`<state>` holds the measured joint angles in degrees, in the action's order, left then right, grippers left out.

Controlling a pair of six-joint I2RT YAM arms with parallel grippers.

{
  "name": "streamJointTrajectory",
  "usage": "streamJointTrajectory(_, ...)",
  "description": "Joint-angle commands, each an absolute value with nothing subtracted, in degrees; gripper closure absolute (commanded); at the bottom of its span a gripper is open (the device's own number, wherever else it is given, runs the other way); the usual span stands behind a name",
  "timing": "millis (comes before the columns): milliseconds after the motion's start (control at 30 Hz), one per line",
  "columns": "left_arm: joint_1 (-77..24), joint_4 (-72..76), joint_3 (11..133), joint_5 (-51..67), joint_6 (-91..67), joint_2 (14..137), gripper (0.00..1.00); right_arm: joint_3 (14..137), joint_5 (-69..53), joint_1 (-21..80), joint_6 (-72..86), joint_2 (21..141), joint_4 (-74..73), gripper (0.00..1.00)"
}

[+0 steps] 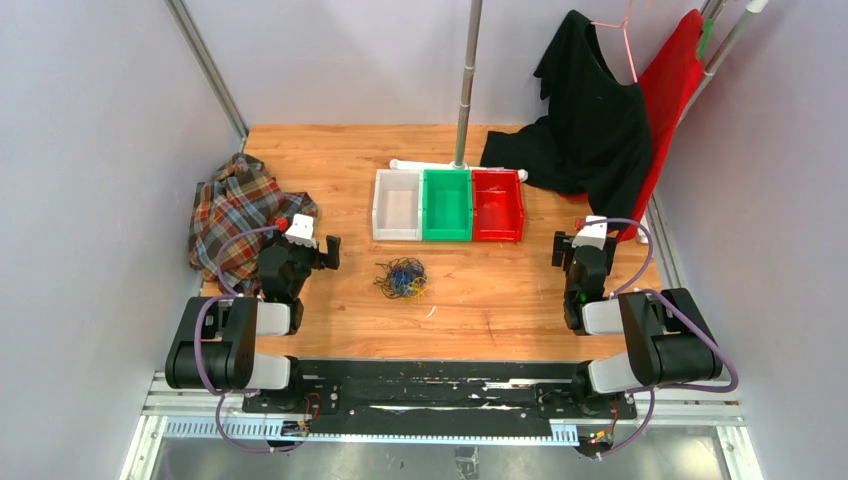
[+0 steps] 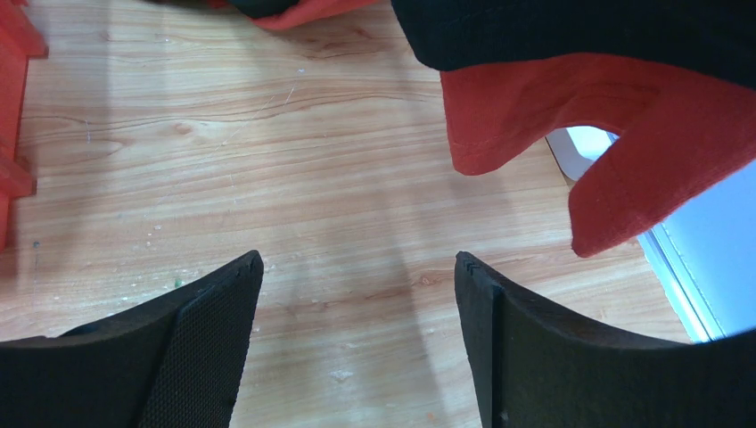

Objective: Untangle the cables

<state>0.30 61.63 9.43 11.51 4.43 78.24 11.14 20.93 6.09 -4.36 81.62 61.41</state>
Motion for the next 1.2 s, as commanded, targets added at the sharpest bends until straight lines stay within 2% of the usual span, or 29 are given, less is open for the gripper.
streamJointTrajectory(0, 0.2, 64.7, 9.7, 11.1, 4.6, 78.4, 0.02, 11.7, 20.7, 5.2, -4.6, 81.6, 62.4, 0.21)
streamJointTrajectory(233, 0.2, 65.2, 9.3, 9.1, 4.1, 78.3, 0.02, 12.3, 20.7, 5.2, -5.2, 80.0, 60.7, 0.21)
streamJointTrajectory(400, 0.7, 57.6, 12.0, 8.1, 3.0, 74.9, 0.02, 22.8, 29.0, 6.0, -2.3, 72.8, 36.0, 0.21)
streamJointTrajectory(500, 0.7, 39.8, 18.9, 8.9, 3.8, 69.2, 0.02, 29.2, 30.8, 5.9, 3.2, 67.2, 23.7, 0.21)
streamJointTrajectory(667, 0.7, 6.5, 37.9, 10.2, 5.2, 65.8, 0.02, 37.3, 28.2, 3.0, 21.3, 61.7, 7.4, 0.21)
streamJointTrajectory(833, 0.7, -14.3, 48.9, 16.5, 6.6, 66.4, 0.02, 39.3, 3.9, -0.2, 23.4, 60.1, 4.5, 0.21)
streamJointTrajectory(900, 0.7, -19.8, 50.7, 22.5, 9.2, 67.2, 0.02, 39.5, 1.8, 4.9, 22.3, 60.1, 3.4, 0.21)
streamJointTrajectory(967, 0.4, -22.2, 50.9, 27.1, 9.6, 68.1, 0.02, 40.4, 7.9, 14.0, 19.1, 60.4, 1.2, 0.22)
streamJointTrajectory(1167, -6.8, -26.4, 51.9, 28.6, 11.6, 70.1, 0.02, 40.7, 10.1, 34.8, 19.7, 65.5, 1.6, 0.28)
